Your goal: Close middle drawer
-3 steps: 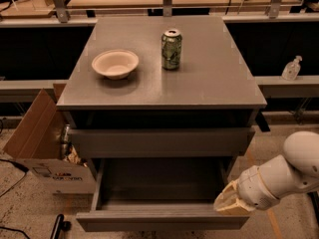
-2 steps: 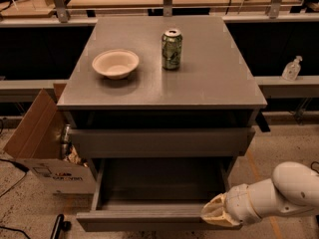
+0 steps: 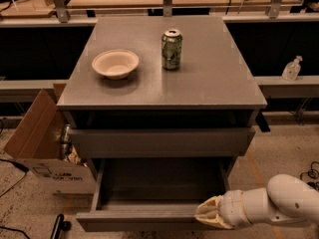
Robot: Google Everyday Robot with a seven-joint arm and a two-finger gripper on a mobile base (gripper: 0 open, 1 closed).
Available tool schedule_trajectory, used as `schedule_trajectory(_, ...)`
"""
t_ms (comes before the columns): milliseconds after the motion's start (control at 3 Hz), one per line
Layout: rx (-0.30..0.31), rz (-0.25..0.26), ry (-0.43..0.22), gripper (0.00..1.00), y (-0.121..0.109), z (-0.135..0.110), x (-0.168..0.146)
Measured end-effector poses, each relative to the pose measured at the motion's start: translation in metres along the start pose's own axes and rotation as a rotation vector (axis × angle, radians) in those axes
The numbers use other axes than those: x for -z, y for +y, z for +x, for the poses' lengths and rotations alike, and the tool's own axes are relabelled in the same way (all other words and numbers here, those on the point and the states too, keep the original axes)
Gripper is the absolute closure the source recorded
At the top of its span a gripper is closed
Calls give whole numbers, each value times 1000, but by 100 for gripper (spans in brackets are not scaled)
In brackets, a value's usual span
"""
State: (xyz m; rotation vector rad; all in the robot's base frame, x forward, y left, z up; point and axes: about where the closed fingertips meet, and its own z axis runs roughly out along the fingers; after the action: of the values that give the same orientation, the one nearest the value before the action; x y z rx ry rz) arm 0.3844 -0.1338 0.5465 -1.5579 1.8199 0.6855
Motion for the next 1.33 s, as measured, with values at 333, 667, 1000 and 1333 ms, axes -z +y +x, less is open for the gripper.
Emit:
schedule_trajectory(333, 30, -67, -35, 100, 26, 13, -37)
schedule_trajectory(667, 110, -68, -90, 100, 43, 26, -76)
schedule_trajectory(1000, 150, -52, -71, 100, 56, 41, -109)
schedule_trajectory(1333, 120, -22, -51, 100, 48, 59, -136)
